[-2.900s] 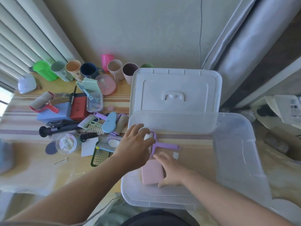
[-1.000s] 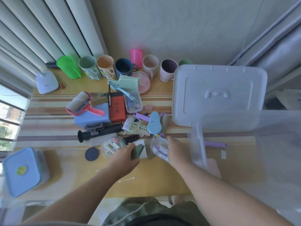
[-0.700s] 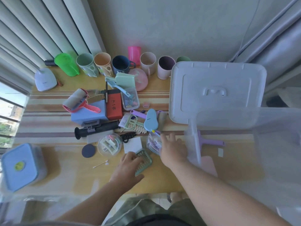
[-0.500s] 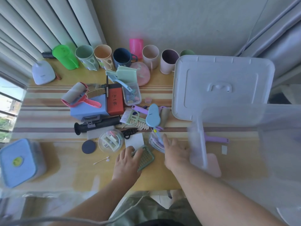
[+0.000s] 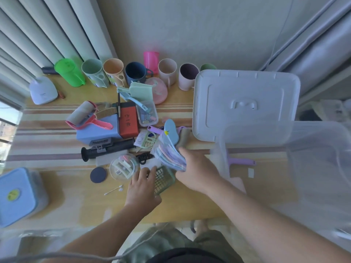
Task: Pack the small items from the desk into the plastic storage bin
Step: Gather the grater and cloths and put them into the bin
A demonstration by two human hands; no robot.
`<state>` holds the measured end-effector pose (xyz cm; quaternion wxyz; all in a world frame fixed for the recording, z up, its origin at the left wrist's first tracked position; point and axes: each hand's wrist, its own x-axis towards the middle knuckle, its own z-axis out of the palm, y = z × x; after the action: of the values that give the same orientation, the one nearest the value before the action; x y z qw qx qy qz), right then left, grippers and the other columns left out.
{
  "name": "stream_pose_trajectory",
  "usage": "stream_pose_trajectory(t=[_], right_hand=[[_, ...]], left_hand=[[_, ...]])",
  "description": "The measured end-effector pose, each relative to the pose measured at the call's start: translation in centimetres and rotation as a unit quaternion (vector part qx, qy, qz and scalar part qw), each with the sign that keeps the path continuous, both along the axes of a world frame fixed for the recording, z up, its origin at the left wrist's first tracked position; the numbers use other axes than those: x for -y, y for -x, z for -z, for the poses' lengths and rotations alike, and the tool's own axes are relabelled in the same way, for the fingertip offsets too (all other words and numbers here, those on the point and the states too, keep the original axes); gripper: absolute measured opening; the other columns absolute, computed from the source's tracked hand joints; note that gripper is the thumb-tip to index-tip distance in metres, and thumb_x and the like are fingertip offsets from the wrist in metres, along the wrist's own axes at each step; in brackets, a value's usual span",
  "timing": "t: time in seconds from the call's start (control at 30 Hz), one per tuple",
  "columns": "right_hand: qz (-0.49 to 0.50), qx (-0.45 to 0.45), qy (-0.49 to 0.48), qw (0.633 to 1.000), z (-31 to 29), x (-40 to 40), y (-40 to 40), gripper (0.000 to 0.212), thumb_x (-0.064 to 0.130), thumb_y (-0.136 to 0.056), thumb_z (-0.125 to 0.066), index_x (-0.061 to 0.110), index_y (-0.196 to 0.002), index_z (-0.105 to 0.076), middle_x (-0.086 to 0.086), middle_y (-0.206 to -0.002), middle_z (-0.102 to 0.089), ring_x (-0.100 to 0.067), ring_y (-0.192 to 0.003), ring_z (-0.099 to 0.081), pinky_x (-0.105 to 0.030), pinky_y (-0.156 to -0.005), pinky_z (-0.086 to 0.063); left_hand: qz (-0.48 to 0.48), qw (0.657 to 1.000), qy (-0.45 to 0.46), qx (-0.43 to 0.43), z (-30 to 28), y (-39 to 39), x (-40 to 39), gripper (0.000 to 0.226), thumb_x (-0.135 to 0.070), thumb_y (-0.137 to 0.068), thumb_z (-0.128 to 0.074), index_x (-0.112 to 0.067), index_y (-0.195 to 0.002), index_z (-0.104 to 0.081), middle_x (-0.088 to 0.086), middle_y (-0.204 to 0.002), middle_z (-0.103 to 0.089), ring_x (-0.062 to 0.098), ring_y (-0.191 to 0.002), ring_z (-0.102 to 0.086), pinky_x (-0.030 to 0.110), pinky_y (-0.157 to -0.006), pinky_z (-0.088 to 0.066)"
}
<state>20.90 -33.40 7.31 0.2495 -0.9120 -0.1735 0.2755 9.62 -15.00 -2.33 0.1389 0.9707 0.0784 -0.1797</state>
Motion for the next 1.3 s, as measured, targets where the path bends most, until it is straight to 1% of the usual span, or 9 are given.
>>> stream_pose_trajectory(t=[0.13,0.23,0.47,0.6,0.73,0.97,1.07,1.13,1.3], right_hand=[[0.017,0.095,-0.096,0.991,-5.8,4.6,-2.1,0.043,0.030,-0.078,-0.066,0.046,-0.115,-0.052,0.014,-0.094,-0.062,-0.010,-0.089,-0.058,-0.027,-0.071,-0.049],[0.039,0.108,-0.113,0.987,-8.2,10.2,-3.5,0.058,0.026,-0.080,-0.072,0.040,-0.135,-0.059,0.005,-0.103,-0.069,-0.015,-0.096,-0.065,-0.034,-0.085,-0.053],[0.124,0.103,-0.030,0.986,-6.1,26.3,-4.3,0.049,0.026,-0.077,-0.078,0.040,-0.122,-0.067,0.008,-0.100,-0.069,-0.015,-0.095,-0.066,-0.035,-0.082,-0.054],[0.060,-0.002,0.144,0.988,-2.0,32.0,-3.7,0.039,0.042,-0.067,-0.059,0.048,-0.105,-0.064,0.010,-0.089,-0.071,-0.023,-0.089,-0.068,-0.027,-0.069,-0.051],[-0.108,-0.096,0.267,0.953,3.6,31.9,-3.4,0.051,0.038,-0.078,-0.067,0.055,-0.126,-0.057,0.007,-0.122,-0.071,-0.028,-0.123,-0.060,-0.036,-0.095,-0.049],[-0.119,-0.197,0.202,0.952,7.5,32.8,-5.4,0.067,0.033,-0.083,-0.084,0.031,-0.144,-0.058,0.002,-0.144,-0.062,-0.023,-0.130,-0.059,-0.032,-0.106,-0.047],[-0.014,-0.104,0.092,0.990,5.5,33.6,-6.5,0.070,0.034,-0.081,-0.079,0.034,-0.146,-0.056,0.000,-0.139,-0.064,-0.022,-0.128,-0.060,-0.028,-0.102,-0.047],[0.026,-0.033,0.029,0.999,4.0,33.7,-6.7,0.090,0.041,-0.076,-0.082,0.031,-0.156,-0.043,-0.003,-0.150,-0.052,-0.023,-0.137,-0.051,-0.031,-0.111,-0.042],[-0.093,0.086,0.049,0.991,2.5,31.5,-5.6,0.101,0.053,-0.068,-0.079,0.028,-0.154,-0.034,0.004,-0.149,-0.039,-0.029,-0.130,-0.044,-0.047,-0.103,-0.050]], left_hand=[[-0.032,0.988,0.049,0.144,-4.7,-3.1,0.8,0.103,-0.047,-0.059,-0.070,-0.020,-0.152,-0.034,0.001,-0.130,-0.043,0.031,-0.117,-0.042,0.048,-0.104,-0.042],[-0.039,0.969,0.096,0.224,-8.8,-6.6,2.8,0.103,-0.049,-0.062,-0.074,-0.023,-0.153,-0.034,-0.002,-0.134,-0.040,0.028,-0.121,-0.037,0.046,-0.110,-0.035],[0.030,0.960,0.123,0.249,-14.2,-13.0,11.9,0.099,-0.043,-0.061,-0.080,-0.019,-0.149,-0.042,0.004,-0.129,-0.044,0.030,-0.117,-0.039,0.046,-0.108,-0.036],[0.106,0.959,0.127,0.232,-14.3,-14.5,17.4,0.097,-0.045,-0.062,-0.078,-0.013,-0.148,-0.046,0.008,-0.128,-0.050,0.032,-0.112,-0.045,0.043,-0.102,-0.039],[0.189,0.960,0.129,0.159,-12.9,-15.1,22.3,0.098,-0.038,-0.062,-0.081,-0.013,-0.150,-0.044,0.009,-0.130,-0.049,0.034,-0.114,-0.050,0.041,-0.101,-0.044],[0.160,0.984,0.075,0.014,-9.4,-14.7,26.3,0.097,-0.027,-0.066,-0.073,-0.027,-0.154,-0.031,0.005,-0.135,-0.036,0.034,-0.118,-0.044,0.040,-0.105,-0.043],[0.136,0.987,0.074,-0.034,-8.6,-14.5,27.0,0.095,-0.020,-0.068,-0.069,-0.033,-0.153,-0.027,0.004,-0.138,-0.032,0.037,-0.112,-0.054,0.042,-0.098,-0.050],[0.131,0.986,0.081,-0.063,-8.4,-14.7,27.6,0.094,-0.020,-0.069,-0.069,-0.035,-0.152,-0.026,0.001,-0.140,-0.031,0.033,-0.111,-0.059,0.041,-0.091,-0.054],[0.147,0.973,0.154,-0.088,-7.2,-15.1,30.0,0.096,-0.029,-0.066,-0.076,-0.029,-0.152,-0.032,-0.006,-0.145,-0.039,0.020,-0.127,-0.050,0.039,-0.097,-0.052]])
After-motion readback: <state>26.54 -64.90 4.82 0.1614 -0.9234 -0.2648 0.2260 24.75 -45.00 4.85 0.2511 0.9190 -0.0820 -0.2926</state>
